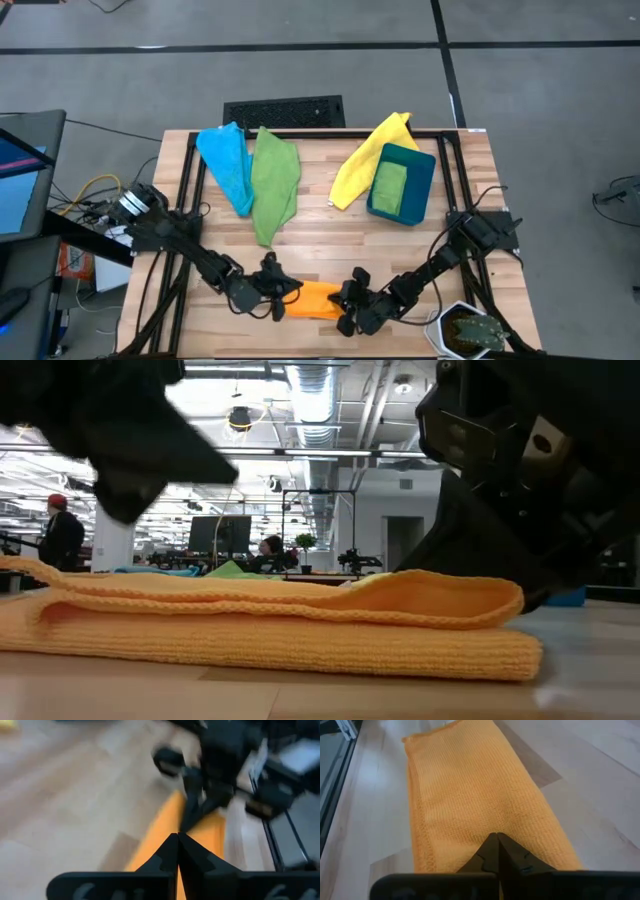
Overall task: Fold microfiber towels
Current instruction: Fold the orange microfiber cloth
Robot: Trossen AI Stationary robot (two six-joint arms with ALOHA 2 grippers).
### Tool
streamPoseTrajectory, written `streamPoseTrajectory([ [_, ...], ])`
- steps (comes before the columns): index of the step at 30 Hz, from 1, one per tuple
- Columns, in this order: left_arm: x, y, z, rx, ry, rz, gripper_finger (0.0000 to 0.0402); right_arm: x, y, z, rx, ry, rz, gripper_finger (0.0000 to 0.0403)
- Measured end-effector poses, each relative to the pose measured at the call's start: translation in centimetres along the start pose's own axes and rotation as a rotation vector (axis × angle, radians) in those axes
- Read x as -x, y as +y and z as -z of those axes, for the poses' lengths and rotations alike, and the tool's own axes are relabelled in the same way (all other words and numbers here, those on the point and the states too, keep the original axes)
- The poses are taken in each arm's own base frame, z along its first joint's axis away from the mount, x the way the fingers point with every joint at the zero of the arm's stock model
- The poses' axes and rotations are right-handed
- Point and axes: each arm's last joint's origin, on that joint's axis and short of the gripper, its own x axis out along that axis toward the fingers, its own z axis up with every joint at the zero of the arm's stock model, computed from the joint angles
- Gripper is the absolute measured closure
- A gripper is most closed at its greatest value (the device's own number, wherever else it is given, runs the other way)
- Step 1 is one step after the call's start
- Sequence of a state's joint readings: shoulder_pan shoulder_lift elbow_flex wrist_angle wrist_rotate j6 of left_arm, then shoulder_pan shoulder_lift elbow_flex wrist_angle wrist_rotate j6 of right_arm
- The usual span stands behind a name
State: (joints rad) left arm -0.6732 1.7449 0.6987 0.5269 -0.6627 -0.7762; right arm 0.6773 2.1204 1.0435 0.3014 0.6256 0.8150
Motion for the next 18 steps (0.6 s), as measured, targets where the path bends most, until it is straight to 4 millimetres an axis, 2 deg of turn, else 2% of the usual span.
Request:
streamPoseTrajectory([
  [5, -1.5, 1.0, 2.9, 0.005, 0.094, -0.018, 0.0401, 0.2, 0.0, -0.3, 0.006, 0.007, -0.008, 0.0376],
  [9, -2.1, 1.7, 4.3, 0.026, 0.144, -0.046, 0.0401, 0.4, 0.1, -0.6, 0.004, 0.012, -0.021, 0.0378],
  [14, -2.3, 1.8, 4.6, 0.024, 0.141, -0.057, 0.0401, 2.4, 1.0, -2.5, 0.039, -0.046, -0.045, 0.0384],
  [16, -2.3, 1.8, 4.6, 0.019, 0.144, -0.055, 0.0401, 3.0, 1.0, -3.2, 0.052, -0.091, 0.007, 0.0384],
  [18, -2.3, 1.9, 4.6, 0.019, 0.145, -0.055, 0.0401, 3.1, 0.4, -3.0, 0.056, -0.115, 0.100, 0.0382],
])
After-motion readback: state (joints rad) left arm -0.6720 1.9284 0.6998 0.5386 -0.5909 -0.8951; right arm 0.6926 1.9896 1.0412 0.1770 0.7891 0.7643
